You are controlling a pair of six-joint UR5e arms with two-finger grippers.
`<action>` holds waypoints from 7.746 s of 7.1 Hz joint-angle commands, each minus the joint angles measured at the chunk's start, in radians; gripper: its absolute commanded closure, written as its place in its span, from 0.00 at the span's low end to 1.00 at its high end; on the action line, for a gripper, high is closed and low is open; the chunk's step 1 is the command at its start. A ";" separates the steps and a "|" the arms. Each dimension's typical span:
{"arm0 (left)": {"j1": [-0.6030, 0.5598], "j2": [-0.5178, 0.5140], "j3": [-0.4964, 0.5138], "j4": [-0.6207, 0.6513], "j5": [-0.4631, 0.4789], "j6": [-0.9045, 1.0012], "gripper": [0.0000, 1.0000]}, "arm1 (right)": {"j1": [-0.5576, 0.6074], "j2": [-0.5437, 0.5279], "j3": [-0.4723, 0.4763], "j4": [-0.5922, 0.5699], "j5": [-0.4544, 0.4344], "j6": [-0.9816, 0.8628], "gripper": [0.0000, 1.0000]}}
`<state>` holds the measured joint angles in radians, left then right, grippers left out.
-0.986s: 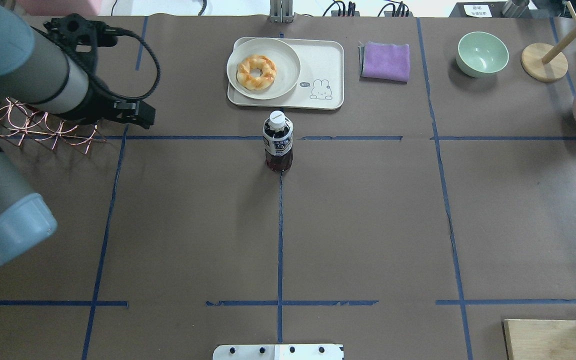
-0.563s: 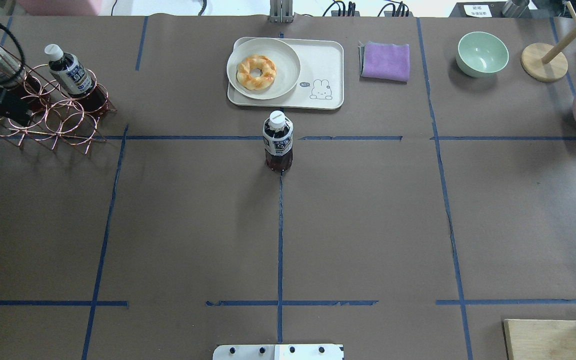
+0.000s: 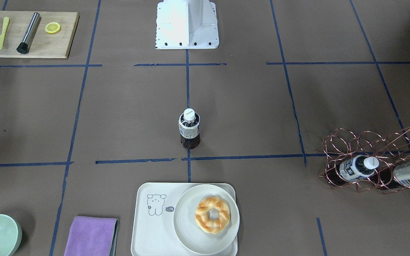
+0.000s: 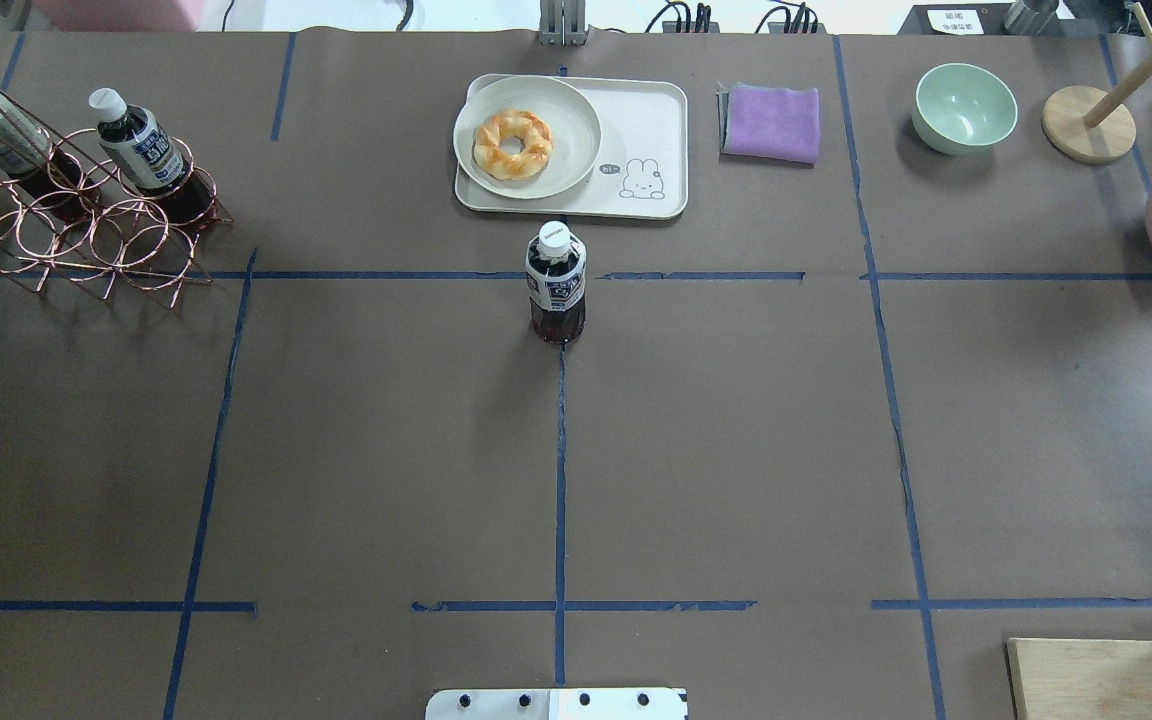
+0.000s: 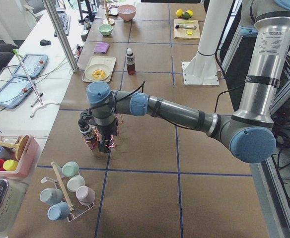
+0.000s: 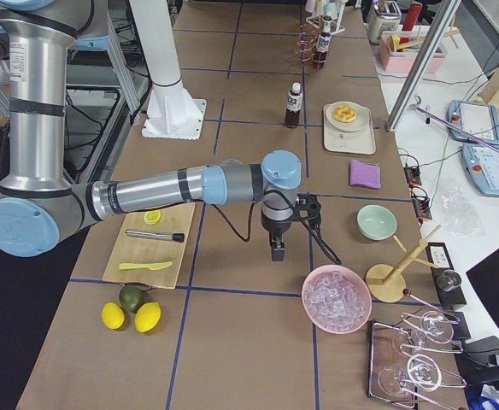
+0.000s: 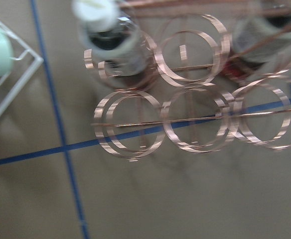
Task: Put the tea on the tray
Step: 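Set the bottle down in front of the tray and withdraw the left gripper, then reach the right gripper across to the tea bottle, then grasp the tea bottle with the right gripper and lift it, then lower the bottle onto the tray beside the plate and open the right gripper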
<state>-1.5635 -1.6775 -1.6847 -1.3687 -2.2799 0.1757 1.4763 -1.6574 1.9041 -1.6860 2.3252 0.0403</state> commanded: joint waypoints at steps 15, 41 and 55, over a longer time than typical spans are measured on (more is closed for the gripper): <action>-0.050 0.121 0.017 -0.102 -0.084 -0.047 0.00 | -0.715 0.942 -0.141 -0.015 -0.328 1.119 0.00; -0.049 0.122 0.031 -0.128 -0.084 -0.048 0.00 | -0.837 1.165 -0.459 -0.187 -0.461 0.963 0.51; -0.049 0.107 0.008 -0.132 -0.084 -0.048 0.00 | -0.547 1.292 -0.953 0.083 -0.328 0.808 1.00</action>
<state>-1.6122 -1.5686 -1.6733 -1.4989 -2.3639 0.1268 0.9309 -0.3643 0.9637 -1.6057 1.9966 0.8492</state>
